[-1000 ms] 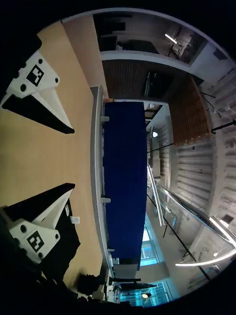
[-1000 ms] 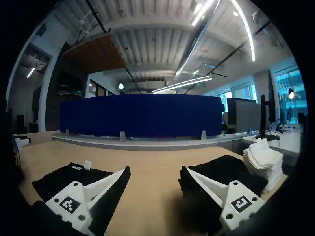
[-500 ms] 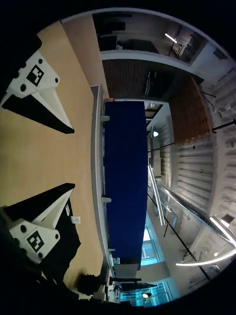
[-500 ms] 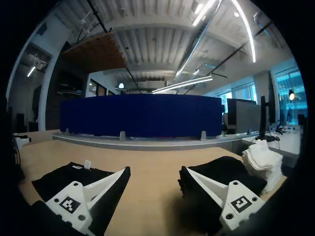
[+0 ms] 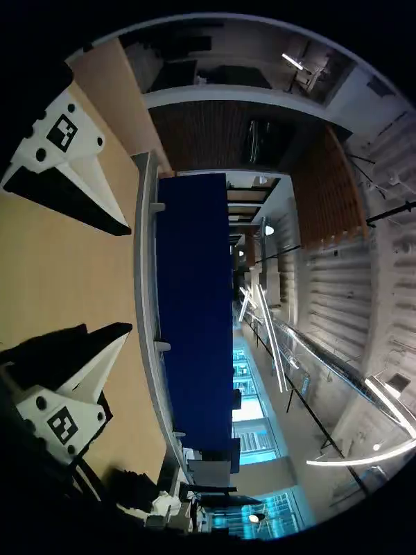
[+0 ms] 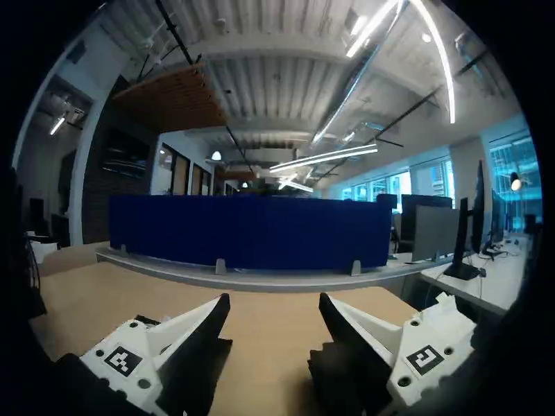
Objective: Fold towel
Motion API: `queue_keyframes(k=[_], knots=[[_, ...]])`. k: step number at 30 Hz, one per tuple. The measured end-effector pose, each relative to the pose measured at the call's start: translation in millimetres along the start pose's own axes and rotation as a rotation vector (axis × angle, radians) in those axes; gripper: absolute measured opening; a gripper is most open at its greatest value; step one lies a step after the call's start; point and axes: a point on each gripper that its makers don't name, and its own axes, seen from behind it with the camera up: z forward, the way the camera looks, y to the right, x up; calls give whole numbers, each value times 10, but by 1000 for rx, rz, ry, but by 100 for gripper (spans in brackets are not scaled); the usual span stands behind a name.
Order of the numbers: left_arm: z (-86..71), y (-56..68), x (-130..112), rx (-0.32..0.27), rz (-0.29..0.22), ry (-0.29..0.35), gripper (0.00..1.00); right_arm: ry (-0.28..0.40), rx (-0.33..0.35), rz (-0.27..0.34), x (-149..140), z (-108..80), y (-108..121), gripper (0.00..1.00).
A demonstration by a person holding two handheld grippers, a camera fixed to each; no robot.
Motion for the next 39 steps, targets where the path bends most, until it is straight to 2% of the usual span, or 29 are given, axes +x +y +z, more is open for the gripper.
queue_keyframes(k=[5, 8, 11, 17, 29, 35, 39], knots=[[-110, 42, 465, -12, 1, -3, 93, -7, -5, -4, 389, -48, -24, 100], [-140, 59, 569, -28, -14, -11, 93, -7, -7, -15, 535, -57, -20, 100], [-144, 64, 580, -34, -6, -43, 93, -26, 0, -22, 598, -59, -13, 100], [-150, 200, 628, -103, 25, -84, 93, -79, 62, -50, 606, -87, -111, 100], [-199, 476, 514, -273, 105, -201, 93, -223, 278, -152, 486, -131, -495, 100], [-254, 594, 461, -341, 134, -248, 93, -248, 336, -161, 524, -127, -615, 100], [-282, 610, 468, -358, 150, -257, 93, -259, 360, -157, 532, -145, -688, 100]])
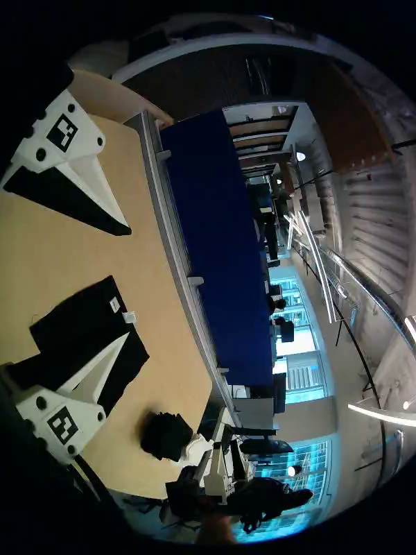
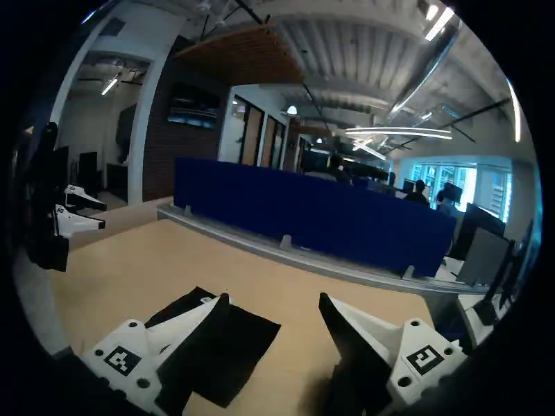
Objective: Fold towel
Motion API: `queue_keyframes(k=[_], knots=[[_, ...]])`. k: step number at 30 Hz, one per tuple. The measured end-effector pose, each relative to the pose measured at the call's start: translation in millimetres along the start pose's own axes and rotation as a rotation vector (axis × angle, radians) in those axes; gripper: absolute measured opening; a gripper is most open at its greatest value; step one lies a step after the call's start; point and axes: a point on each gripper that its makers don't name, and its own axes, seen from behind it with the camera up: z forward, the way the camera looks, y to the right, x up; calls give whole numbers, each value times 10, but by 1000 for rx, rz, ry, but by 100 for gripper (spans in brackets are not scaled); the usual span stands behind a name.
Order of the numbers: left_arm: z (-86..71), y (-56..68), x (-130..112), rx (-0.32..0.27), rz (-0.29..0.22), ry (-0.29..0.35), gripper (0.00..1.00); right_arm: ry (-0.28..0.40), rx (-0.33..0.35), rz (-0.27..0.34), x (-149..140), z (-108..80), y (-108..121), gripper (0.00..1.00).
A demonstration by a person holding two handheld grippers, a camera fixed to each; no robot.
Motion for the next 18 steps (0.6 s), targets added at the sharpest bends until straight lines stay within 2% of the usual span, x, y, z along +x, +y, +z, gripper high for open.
queue_keyframes(k=[18], knots=[[4, 146, -139, -33, 8, -27, 93, -55, 55, -6, -107, 6, -241, 100]])
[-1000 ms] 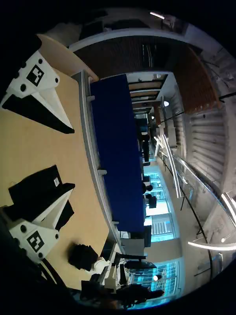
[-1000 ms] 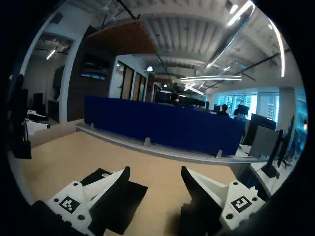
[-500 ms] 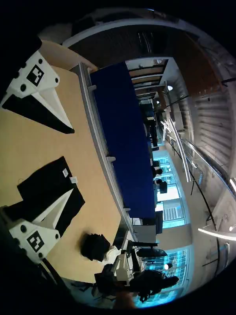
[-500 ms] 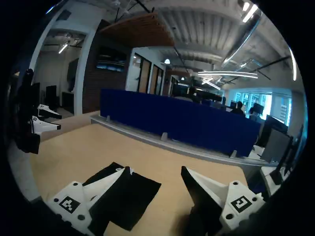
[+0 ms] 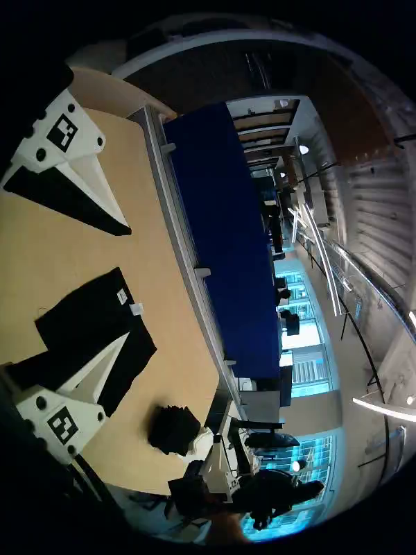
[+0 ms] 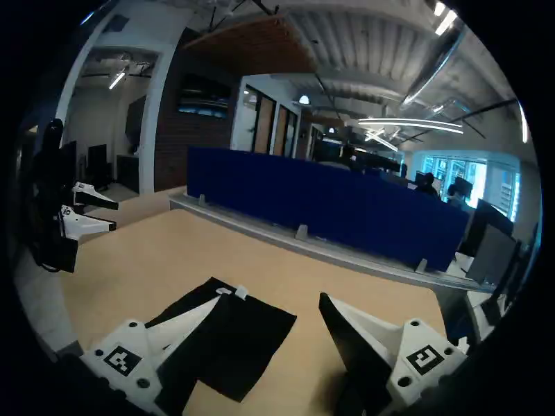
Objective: Fold towel
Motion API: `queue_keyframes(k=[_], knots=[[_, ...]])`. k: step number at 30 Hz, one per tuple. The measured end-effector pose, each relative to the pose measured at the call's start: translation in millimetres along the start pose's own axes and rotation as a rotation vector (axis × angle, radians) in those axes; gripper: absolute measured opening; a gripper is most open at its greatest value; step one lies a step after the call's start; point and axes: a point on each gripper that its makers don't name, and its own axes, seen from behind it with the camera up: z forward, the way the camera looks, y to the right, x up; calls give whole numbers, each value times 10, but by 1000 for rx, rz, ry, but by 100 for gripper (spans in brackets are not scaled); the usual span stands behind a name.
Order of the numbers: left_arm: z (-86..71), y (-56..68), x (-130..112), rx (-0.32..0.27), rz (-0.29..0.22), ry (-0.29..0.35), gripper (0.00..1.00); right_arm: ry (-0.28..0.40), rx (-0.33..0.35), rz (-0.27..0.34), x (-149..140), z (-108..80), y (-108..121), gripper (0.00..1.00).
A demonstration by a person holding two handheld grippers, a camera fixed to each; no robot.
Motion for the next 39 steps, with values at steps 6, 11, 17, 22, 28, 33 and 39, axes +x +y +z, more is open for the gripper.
queue_keyframes(k=[6, 11, 17, 22, 28, 33, 39], knots=[[17, 66, -77, -15, -10, -15, 93, -15, 3, -1, -62, 10, -32, 100], [33, 92, -145, -23, -12, -29, 93, -29, 7, -1, -142, 17, -63, 100], [67, 87, -234, -30, -6, -47, 93, -46, 11, -4, -248, 38, -74, 100], [106, 90, -338, -38, 0, -65, 93, -59, 11, -5, -348, 63, -69, 100], [167, 121, -494, -50, 3, -96, 93, -72, 13, 2, -480, 113, -61, 100], [238, 171, -621, -65, 11, -120, 93, -86, 16, 4, -605, 169, -66, 100], [331, 224, -778, -84, 19, -151, 93, -107, 22, 2, -767, 239, -76, 100]])
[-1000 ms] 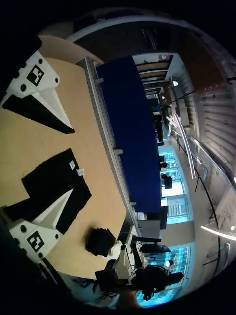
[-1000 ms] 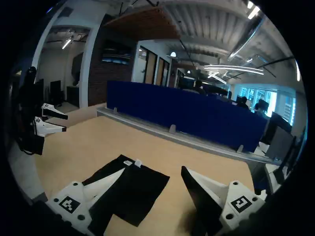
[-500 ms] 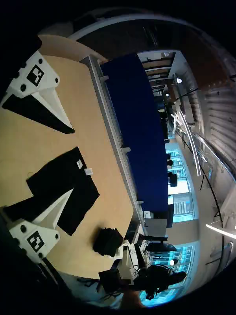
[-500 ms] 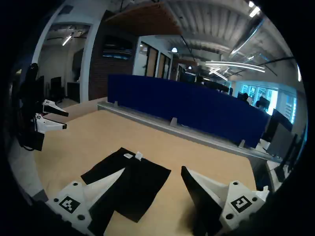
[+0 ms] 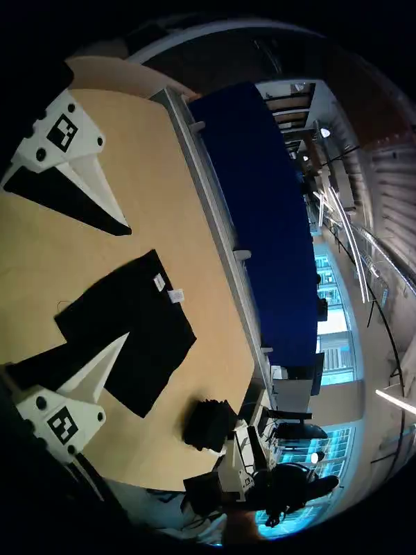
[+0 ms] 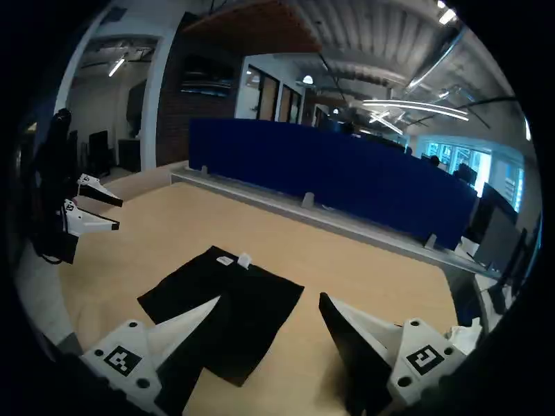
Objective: Fold towel
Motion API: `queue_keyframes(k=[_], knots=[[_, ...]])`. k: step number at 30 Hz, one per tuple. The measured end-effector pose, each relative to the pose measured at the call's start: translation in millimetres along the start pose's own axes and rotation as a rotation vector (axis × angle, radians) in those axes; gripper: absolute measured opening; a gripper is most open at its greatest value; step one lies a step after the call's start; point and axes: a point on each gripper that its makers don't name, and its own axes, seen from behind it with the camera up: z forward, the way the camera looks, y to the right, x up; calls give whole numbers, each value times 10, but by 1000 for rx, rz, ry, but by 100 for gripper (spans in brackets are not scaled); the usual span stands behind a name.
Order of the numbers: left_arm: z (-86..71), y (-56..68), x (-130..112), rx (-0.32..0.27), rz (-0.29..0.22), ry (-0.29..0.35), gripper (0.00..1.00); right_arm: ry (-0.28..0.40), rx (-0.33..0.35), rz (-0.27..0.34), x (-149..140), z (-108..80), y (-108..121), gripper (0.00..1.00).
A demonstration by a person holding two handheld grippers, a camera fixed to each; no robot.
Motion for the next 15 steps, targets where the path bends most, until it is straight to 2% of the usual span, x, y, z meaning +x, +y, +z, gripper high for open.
queue_keyframes(k=[8, 15], knots=[[149, 83, -236, -28, 22, -48, 93, -36, 11, 10, -238, 106, -21, 100], [276, 256, -576, -87, 20, -120, 93, -93, 38, 7, -574, 197, -105, 100]])
